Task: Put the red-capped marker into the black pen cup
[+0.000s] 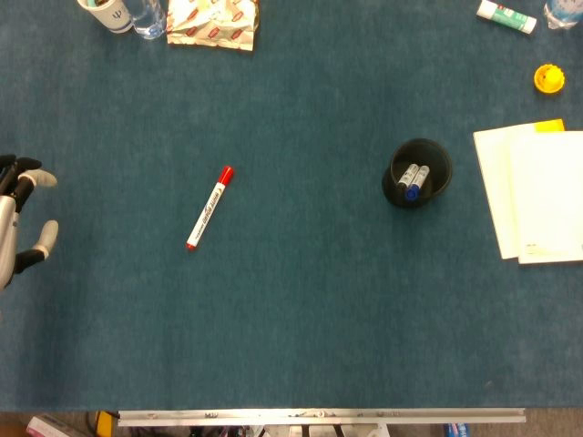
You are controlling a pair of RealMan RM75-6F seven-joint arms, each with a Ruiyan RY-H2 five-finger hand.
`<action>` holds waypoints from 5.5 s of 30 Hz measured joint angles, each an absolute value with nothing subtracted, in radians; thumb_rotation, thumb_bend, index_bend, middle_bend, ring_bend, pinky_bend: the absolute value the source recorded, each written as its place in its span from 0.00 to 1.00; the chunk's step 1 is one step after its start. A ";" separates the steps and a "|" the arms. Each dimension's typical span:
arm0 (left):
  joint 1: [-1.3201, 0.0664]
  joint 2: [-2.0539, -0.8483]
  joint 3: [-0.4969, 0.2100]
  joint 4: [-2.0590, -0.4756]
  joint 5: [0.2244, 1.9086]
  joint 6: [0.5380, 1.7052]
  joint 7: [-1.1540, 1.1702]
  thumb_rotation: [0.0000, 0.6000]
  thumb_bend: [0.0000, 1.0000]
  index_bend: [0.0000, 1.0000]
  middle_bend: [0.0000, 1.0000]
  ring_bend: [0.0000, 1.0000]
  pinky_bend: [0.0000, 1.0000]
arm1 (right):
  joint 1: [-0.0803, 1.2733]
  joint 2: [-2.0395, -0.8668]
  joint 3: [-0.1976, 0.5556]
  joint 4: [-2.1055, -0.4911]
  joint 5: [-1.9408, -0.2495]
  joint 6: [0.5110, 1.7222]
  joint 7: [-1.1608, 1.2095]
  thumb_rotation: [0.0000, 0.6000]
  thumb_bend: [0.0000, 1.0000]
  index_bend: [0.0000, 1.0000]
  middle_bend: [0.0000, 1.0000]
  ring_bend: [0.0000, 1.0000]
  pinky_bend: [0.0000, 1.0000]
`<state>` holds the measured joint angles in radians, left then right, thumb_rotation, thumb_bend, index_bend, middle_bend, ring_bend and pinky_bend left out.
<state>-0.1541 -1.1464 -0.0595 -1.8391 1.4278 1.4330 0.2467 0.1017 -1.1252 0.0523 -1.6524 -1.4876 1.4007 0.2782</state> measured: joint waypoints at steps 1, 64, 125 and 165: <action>-0.154 -1.147 -0.059 -1.838 1.427 1.432 0.246 1.00 0.32 0.35 0.25 0.17 0.11 | 0.103 -1.125 0.053 -1.654 -1.488 1.400 0.276 1.00 0.14 0.42 0.40 0.34 0.41; -0.130 -1.132 -0.054 -1.802 1.427 1.452 0.192 1.00 0.32 0.35 0.25 0.17 0.11 | 0.475 -1.493 0.116 -1.296 -1.399 0.954 0.351 0.85 0.00 0.28 0.20 0.04 0.08; -0.177 -1.056 -0.052 -1.784 1.485 1.380 0.173 1.00 0.32 0.36 0.25 0.17 0.11 | 0.608 -1.775 0.097 -0.989 -1.513 1.030 0.768 1.00 0.30 0.41 0.37 0.26 0.25; -0.622 -1.348 0.143 -1.031 2.056 1.231 -0.247 1.00 0.32 0.41 0.23 0.17 0.11 | 0.560 -1.172 0.139 -1.615 -1.470 1.015 0.881 1.00 0.31 0.43 0.39 0.27 0.25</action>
